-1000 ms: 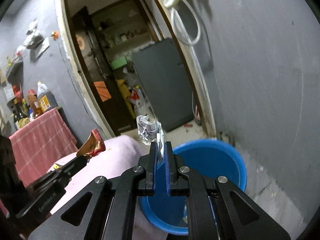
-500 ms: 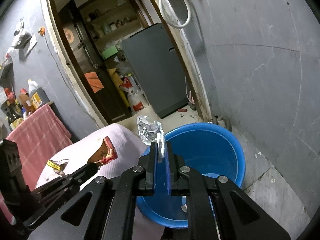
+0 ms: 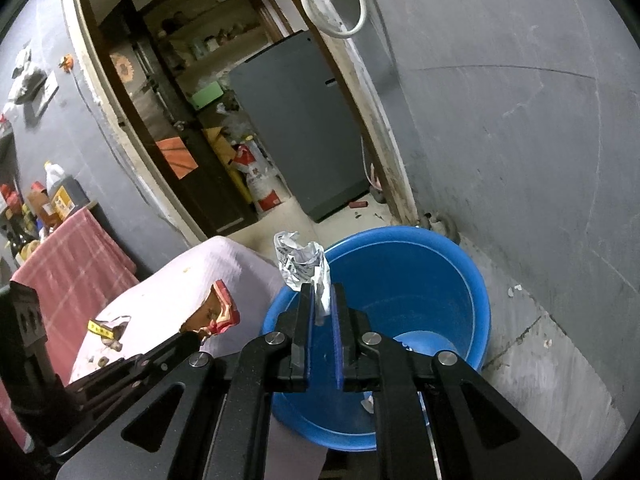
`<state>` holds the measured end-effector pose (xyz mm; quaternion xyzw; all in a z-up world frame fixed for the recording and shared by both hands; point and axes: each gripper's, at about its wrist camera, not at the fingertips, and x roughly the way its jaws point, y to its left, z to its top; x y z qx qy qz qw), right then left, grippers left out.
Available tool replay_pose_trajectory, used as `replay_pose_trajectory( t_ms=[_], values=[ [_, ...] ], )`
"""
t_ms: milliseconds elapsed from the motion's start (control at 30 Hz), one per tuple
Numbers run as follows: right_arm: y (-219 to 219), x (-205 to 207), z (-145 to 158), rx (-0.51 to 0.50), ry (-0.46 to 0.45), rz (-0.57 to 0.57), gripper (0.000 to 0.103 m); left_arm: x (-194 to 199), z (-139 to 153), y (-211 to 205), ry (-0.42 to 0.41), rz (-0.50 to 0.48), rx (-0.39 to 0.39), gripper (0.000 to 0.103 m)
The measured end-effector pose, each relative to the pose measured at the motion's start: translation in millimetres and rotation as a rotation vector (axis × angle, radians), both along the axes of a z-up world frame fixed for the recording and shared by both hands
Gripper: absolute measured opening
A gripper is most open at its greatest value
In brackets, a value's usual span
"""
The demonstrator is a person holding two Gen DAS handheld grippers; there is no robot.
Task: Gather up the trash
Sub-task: 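Carry the red wrapper and foil scrap to the blue bucket and open both tools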
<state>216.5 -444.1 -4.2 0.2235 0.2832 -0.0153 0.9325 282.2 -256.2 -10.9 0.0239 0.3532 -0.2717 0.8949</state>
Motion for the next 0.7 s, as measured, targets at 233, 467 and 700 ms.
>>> replay_pose_trajectory(
  t_ms=[233,467,700],
  values=[
    [-2.8,2.9,-2.7,0.001,0.017,-0.014,0.009,2.0,-3.8,2.5,0.023,0.009,0.01,0.002],
    [-5.4,4.2,-4.8,0.008,0.023,-0.02,0.013,1.6,-3.3,8.8,0.028,0.02,0.008,0.005],
    [-5.2,2.9,-4.9,-0.002,0.014,-0.022,0.027,3.6,-2.0,13.6,0.039,0.032,-0.001,0.012]
  ],
)
